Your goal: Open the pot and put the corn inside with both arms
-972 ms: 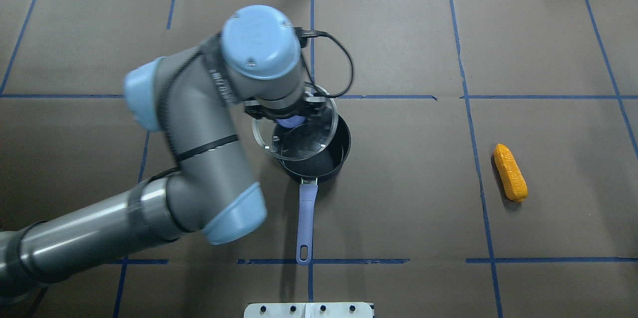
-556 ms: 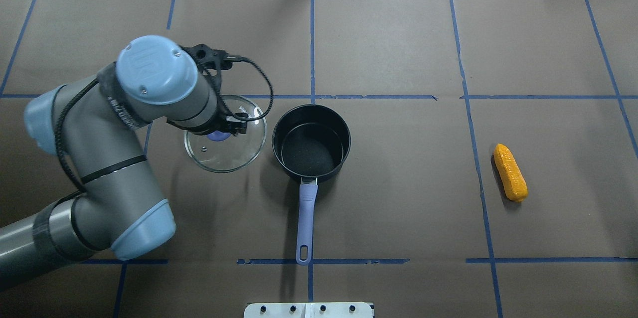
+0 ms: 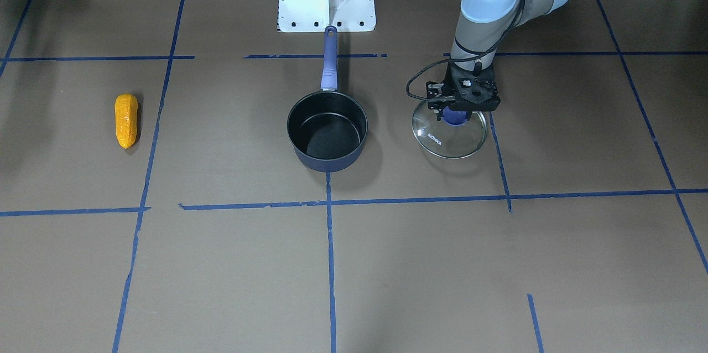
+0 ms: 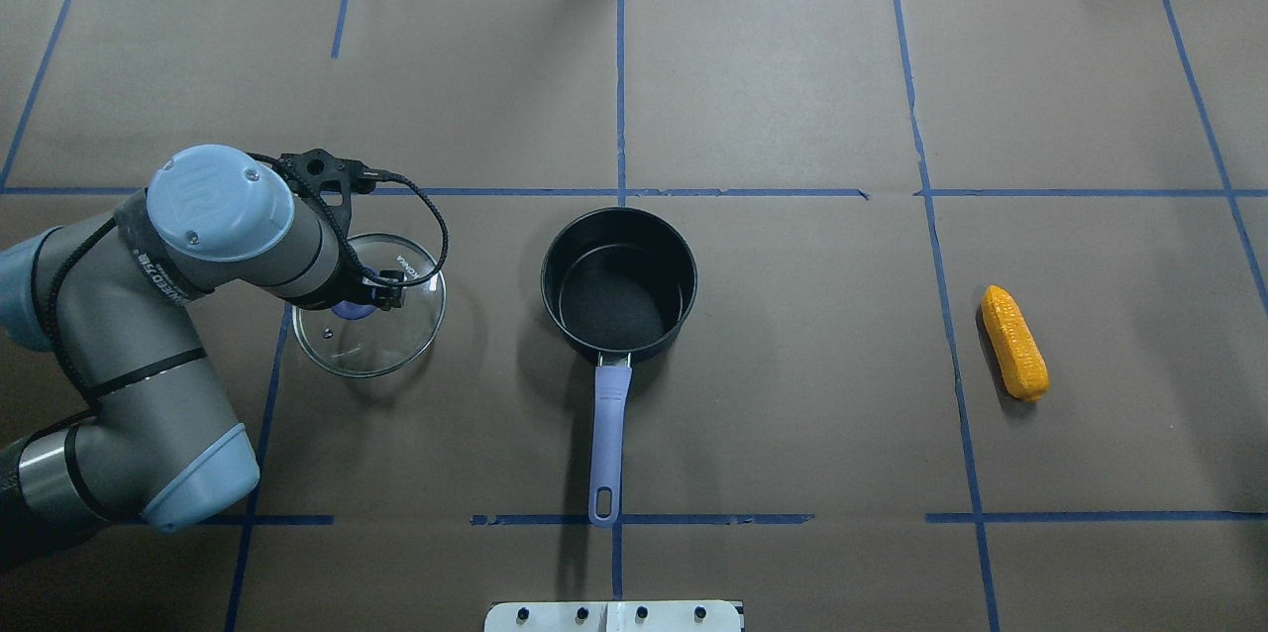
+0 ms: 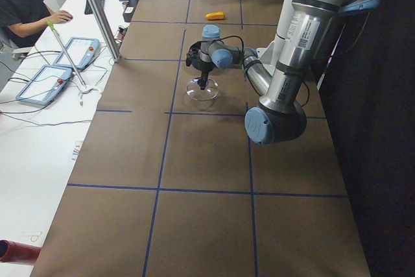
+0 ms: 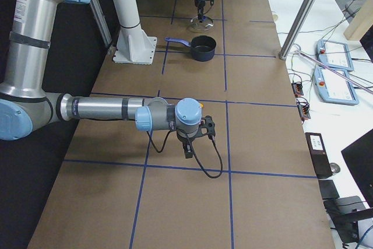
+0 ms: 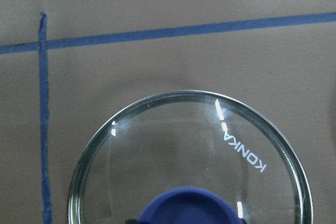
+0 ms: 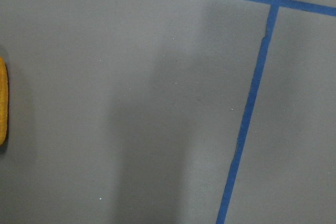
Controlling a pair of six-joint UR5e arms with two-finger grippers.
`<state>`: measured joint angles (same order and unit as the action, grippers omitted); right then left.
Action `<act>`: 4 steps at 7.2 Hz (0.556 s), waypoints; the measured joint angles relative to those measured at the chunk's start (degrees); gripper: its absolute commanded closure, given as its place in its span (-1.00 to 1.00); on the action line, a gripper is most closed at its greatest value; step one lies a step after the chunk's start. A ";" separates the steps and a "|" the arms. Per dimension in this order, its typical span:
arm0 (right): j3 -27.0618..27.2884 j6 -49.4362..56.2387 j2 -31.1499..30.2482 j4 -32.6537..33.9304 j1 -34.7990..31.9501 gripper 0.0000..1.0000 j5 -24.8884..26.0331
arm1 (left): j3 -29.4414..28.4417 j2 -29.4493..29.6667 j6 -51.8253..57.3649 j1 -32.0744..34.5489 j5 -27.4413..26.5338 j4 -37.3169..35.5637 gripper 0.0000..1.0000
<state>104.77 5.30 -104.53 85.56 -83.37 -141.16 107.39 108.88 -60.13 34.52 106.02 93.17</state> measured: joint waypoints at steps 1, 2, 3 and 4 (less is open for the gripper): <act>0.00 0.02 0.14 -0.24 0.93 -1.00 -0.39 | -0.17 -1.12 0.05 0.00 0.76 0.17 -0.71; 0.03 -0.80 0.31 -0.62 2.13 -1.00 -0.51 | -0.54 -1.59 0.08 -0.09 1.32 0.25 -0.86; 0.16 -4.12 0.63 -1.52 4.00 -1.00 -0.49 | -1.16 -1.70 0.09 -0.18 1.84 0.31 -0.99; 0.27 -10.27 0.95 -4.33 6.59 -1.00 -0.32 | -1.33 -1.69 0.09 -0.10 2.18 0.33 -0.99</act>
<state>105.04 -4.98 -103.57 81.23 -76.78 -141.47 106.06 107.19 -60.03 34.43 108.20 93.50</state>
